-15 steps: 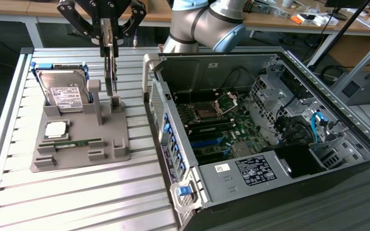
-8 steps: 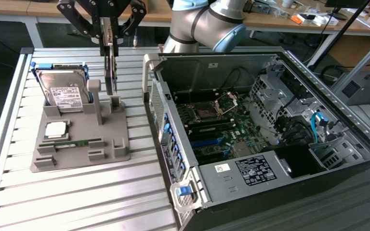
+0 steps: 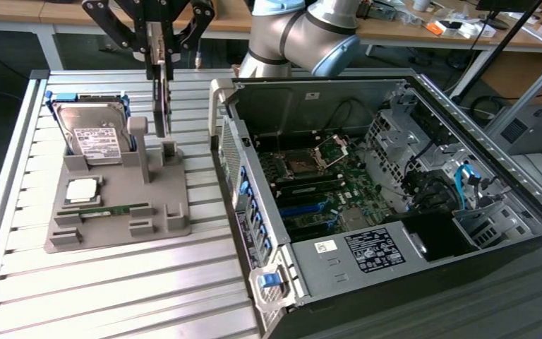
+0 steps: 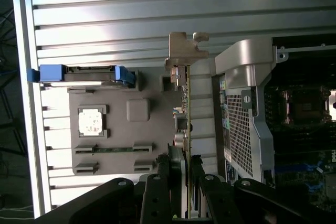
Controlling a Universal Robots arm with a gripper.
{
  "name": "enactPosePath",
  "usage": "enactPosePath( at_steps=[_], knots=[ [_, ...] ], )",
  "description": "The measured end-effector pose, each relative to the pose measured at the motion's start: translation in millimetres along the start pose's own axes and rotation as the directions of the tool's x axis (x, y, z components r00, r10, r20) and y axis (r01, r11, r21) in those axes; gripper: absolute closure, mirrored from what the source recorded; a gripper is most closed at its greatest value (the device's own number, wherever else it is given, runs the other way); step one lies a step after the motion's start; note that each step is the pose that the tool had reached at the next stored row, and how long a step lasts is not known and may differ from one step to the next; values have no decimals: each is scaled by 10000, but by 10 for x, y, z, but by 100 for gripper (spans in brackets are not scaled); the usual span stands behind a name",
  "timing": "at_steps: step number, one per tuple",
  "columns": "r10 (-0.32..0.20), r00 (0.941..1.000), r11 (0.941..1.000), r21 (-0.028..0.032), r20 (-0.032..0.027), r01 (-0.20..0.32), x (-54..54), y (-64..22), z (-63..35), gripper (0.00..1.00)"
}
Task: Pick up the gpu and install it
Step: 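Pick up the gpu and move the gpu toward the slot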
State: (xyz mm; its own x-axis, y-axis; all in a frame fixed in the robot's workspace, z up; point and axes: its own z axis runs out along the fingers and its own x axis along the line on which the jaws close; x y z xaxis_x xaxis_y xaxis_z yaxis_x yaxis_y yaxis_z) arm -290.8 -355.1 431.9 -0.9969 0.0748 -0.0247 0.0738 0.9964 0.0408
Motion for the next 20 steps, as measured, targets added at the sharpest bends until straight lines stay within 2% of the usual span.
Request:
enactPosePath(
  at_steps=[8,20],
  knots=[
    [-2,10000,10000,-1,-2,2,-1,-8,-4,73],
    [0,10000,10000,-1,0,0,-10,-90,-7,73]
  ],
)
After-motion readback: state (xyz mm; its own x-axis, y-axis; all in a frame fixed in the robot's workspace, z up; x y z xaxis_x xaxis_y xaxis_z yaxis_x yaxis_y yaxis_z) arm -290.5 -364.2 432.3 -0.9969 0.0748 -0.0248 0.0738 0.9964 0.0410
